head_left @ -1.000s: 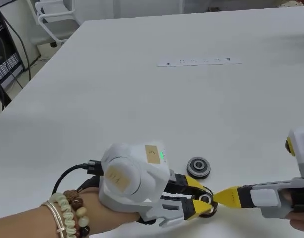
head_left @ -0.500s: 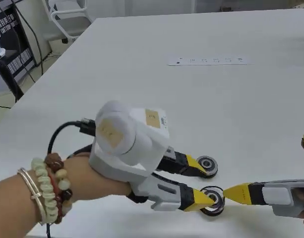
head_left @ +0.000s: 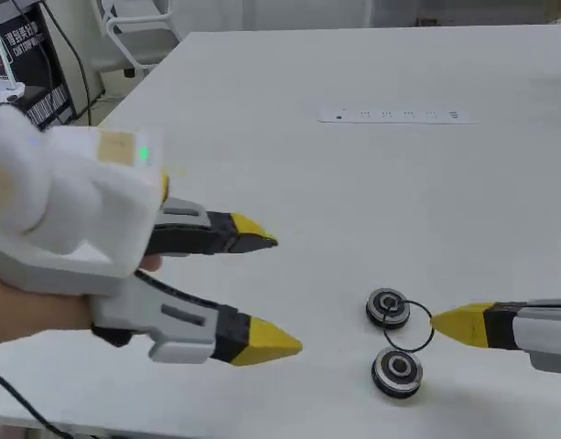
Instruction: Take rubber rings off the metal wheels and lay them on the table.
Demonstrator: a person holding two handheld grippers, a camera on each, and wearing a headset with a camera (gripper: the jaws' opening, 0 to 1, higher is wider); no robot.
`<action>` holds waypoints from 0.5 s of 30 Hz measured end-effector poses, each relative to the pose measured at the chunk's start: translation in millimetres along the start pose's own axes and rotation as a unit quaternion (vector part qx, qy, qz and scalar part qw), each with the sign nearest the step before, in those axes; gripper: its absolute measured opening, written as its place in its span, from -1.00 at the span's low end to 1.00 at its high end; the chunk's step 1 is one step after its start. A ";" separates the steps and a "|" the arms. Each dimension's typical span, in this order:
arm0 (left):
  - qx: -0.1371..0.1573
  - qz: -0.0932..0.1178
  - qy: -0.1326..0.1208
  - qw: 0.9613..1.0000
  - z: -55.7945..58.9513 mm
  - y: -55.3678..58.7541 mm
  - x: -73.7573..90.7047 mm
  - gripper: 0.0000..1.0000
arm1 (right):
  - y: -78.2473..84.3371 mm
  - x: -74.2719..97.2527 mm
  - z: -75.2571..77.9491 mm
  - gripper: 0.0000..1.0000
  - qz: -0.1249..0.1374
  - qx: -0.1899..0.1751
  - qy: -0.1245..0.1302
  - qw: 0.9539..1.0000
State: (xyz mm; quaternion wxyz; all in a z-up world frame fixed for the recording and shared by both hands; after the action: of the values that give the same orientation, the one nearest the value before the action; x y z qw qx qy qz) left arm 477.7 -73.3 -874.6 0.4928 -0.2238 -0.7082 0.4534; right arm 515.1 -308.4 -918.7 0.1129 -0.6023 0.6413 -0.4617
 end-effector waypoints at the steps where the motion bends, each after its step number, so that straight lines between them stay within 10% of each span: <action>1: 0.003 -0.001 -0.006 1.000 0.4 2.9 4.3 0.19 | -4.7 1.2 -2.4 -1.00 0.005 0.001 -0.003 1.000; 15: 0.084 -0.005 -0.057 0.995 22.8 41.7 27.7 0.26 | -67.4 8.7 -19.0 -1.00 0.053 0.073 -0.002 0.996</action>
State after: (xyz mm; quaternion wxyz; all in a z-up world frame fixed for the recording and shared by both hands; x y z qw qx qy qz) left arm 440.2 -41.4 -899.2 0.4708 -0.1519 -0.6955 0.5212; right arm 544.6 -297.1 -855.7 0.1820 -0.5589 0.6367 -0.4991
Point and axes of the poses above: the centre of the closed fingertips' face, and the gripper's own axes: x roughly backward along the fingers, z roughly to its right, y roughly out of its underside, the point moved 7 cm from there along x, roughly backward along the fingers, and after that the axes turned 3 degrees about z, right-handed, at the moved point
